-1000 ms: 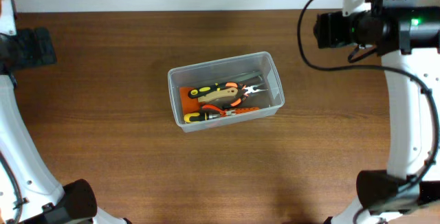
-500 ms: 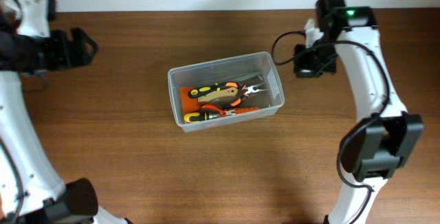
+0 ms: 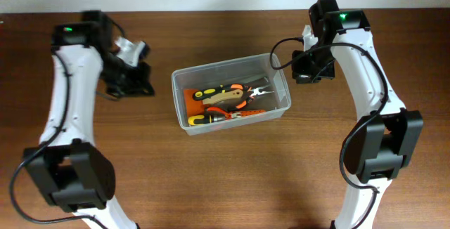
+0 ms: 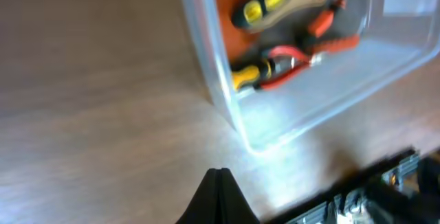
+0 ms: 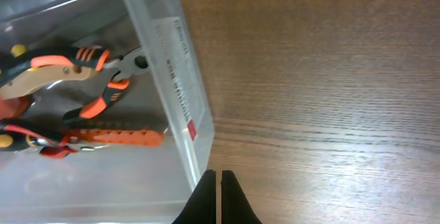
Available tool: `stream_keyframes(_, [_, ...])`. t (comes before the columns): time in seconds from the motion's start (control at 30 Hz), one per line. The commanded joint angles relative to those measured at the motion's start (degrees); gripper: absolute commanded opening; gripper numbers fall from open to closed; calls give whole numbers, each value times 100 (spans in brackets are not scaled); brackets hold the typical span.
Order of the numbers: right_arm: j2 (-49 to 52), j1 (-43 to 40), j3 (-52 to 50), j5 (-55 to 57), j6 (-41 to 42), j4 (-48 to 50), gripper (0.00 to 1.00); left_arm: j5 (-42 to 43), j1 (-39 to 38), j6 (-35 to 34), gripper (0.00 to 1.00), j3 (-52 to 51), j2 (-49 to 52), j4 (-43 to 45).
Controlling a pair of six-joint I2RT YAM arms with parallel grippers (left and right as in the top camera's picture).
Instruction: Pack container
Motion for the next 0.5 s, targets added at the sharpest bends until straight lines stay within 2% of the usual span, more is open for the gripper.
stream_keyframes(0.0, [146,-11,-63,245,55,31,4,55,-295,96,2,-466,-9,133])
stream_keyframes(0.2, [382,-20,-63,964,57,17,4,-463,-643,61,2,-1147,-9,479])
stream_keyframes(0.3, [527,-20,-63,975,57,-11,4,-1086,-656,-323,2,-1318,-9,540])
stream_keyframes(0.47, [691,-7,-63,822,57,2,4,-1147,-682,-396,2,-1504,0,815])
